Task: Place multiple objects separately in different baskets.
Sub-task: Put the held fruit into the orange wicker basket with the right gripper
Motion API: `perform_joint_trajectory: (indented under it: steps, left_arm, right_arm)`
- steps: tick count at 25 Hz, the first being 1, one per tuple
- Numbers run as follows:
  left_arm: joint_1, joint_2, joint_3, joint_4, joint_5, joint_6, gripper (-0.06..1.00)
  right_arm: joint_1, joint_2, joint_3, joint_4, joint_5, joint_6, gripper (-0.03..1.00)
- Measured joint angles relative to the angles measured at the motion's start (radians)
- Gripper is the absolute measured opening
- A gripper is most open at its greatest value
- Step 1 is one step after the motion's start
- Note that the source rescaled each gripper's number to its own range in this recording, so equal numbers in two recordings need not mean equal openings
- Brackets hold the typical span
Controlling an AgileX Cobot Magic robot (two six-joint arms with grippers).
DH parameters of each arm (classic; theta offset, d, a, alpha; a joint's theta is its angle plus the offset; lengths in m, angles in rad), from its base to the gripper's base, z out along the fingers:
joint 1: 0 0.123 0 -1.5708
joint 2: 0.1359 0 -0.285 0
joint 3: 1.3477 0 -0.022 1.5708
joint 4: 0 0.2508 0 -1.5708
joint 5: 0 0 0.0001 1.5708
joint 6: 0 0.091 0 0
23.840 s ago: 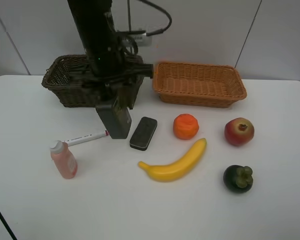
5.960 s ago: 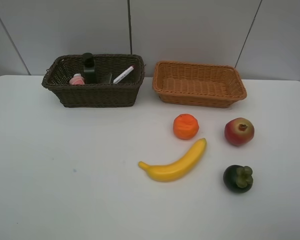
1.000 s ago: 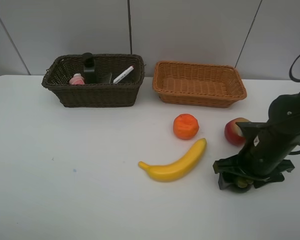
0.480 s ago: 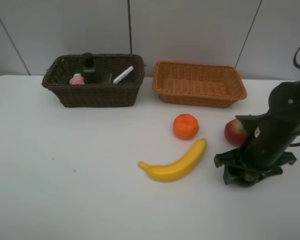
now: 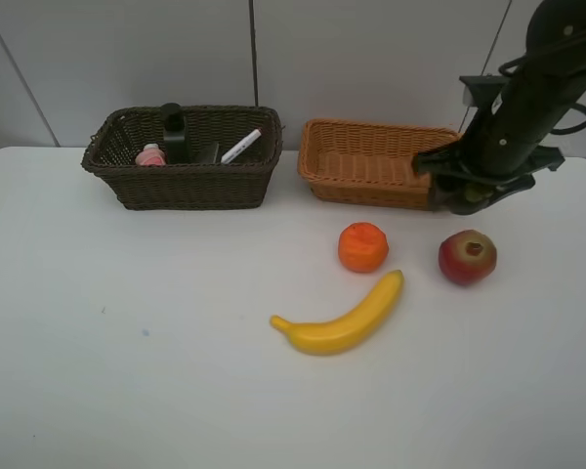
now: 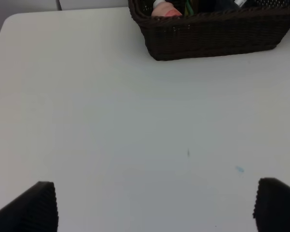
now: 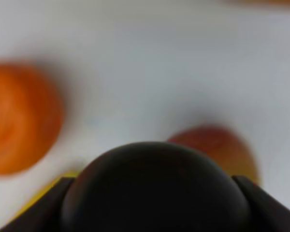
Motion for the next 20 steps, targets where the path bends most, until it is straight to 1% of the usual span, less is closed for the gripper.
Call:
perform_joint_trajectory:
  steps: [4,8,12,13,14,15,16,17,18,20]
  left_arm:
    - [0.0,0.0,0.0,0.0,0.0,0.0,1.0]
    - [0.0,0.0,0.0,0.0,0.0,0.0,1.0]
    - [0.0,0.0,0.0,0.0,0.0,0.0,1.0]
    - [0.0,0.0,0.0,0.0,0.0,0.0,1.0]
    - [0.0,0.0,0.0,0.0,0.0,0.0,1.0]
    - [0.0,0.0,0.0,0.0,0.0,0.0,1.0]
    - [0.0,0.0,0.0,0.0,0.0,0.0,1.0]
    - [0.0,0.0,0.0,0.0,0.0,0.0,1.0]
    - [0.0,0.0,0.0,0.0,0.0,0.0,1.0]
    - [0.0,0.0,0.0,0.0,0.0,0.0,1.0]
  right_arm:
    - [-0.047,0.155,-0.221,-0.008,0.036,-0.05,0.47]
    - [-0.058,0.316,-0.44,-0.017,0.073,-0.075,0.47]
    - [-0.066,0.435,-0.618,-0.044,0.109,-0.078,0.47]
    - [-0.067,0.456,-0.644,-0.05,0.112,-0.078,0.49]
    - [-0.068,0.469,-0.668,-0.058,0.115,-0.078,0.59]
    - [-0.069,0.478,-0.683,-0.066,0.119,-0.078,0.74]
    - [-0.069,0.485,-0.69,-0.07,0.125,-0.078,0.83]
    - [-0.069,0.485,-0.69,-0.07,0.125,-0.078,0.83]
    - [-0.069,0.487,-0.695,-0.072,0.132,-0.078,0.9]
    - [-0.069,0.488,-0.699,-0.075,0.148,-0.078,0.96]
